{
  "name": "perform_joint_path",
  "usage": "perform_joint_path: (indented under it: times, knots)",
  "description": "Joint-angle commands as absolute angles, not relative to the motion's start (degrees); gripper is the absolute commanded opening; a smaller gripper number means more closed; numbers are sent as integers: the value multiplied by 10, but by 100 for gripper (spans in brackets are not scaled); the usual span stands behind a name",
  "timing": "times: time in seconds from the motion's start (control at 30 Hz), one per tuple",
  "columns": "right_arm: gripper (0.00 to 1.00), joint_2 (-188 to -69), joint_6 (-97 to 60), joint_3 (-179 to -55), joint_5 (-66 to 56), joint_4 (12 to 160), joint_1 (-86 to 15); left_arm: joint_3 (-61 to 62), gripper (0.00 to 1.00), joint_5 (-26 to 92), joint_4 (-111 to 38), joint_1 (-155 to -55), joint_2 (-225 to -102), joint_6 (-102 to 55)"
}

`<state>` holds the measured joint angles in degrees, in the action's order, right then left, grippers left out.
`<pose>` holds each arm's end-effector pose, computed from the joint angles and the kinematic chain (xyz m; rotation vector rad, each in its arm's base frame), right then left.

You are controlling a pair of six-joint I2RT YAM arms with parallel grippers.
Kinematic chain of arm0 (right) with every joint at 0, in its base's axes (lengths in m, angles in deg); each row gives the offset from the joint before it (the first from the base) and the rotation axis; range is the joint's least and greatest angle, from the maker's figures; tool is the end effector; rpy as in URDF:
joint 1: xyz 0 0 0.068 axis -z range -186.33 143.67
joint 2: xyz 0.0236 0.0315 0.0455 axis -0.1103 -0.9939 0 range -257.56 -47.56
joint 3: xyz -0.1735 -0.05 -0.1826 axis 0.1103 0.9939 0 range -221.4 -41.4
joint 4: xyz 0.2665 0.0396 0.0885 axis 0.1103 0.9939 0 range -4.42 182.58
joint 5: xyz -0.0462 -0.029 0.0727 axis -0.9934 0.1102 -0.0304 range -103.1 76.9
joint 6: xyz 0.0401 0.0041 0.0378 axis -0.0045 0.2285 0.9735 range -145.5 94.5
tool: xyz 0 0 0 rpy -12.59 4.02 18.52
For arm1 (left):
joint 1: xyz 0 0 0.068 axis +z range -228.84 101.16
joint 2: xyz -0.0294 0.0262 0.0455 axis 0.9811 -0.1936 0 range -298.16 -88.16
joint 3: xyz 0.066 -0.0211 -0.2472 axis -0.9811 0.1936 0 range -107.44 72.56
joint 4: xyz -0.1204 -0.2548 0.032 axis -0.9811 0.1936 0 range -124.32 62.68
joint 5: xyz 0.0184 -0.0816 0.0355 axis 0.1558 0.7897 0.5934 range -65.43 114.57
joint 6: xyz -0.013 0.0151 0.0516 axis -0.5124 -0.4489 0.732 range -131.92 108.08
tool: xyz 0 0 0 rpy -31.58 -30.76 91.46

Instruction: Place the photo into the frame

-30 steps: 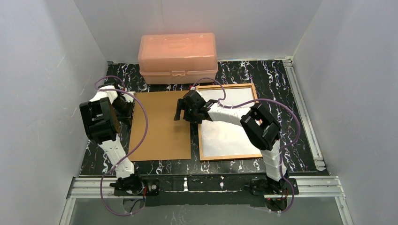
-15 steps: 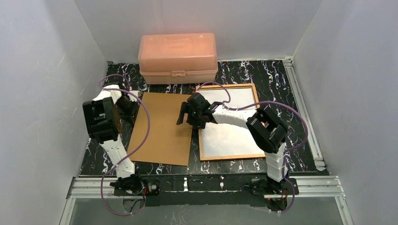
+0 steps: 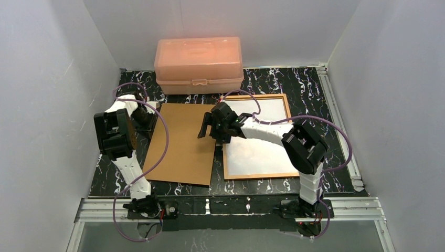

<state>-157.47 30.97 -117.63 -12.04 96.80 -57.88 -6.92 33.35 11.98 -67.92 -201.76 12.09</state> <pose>0.2731 0.3449 0.1684 0.0999 2.5544 0.8726 0.3874 0.0689 0.1296 0.3531 2.9120 -0.1411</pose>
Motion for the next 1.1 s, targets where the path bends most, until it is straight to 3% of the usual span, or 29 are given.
perform_joint_path:
  times: [0.0, 1.07]
  knots:
    - [98, -1525, 345, -1189, -72, 845, -601, -42, 16, 471, 133, -728, -2056, 102]
    - [97, -1390, 351, -1012, -90, 845, -496, -92, 15, 476, 179, -834, -2078, 91]
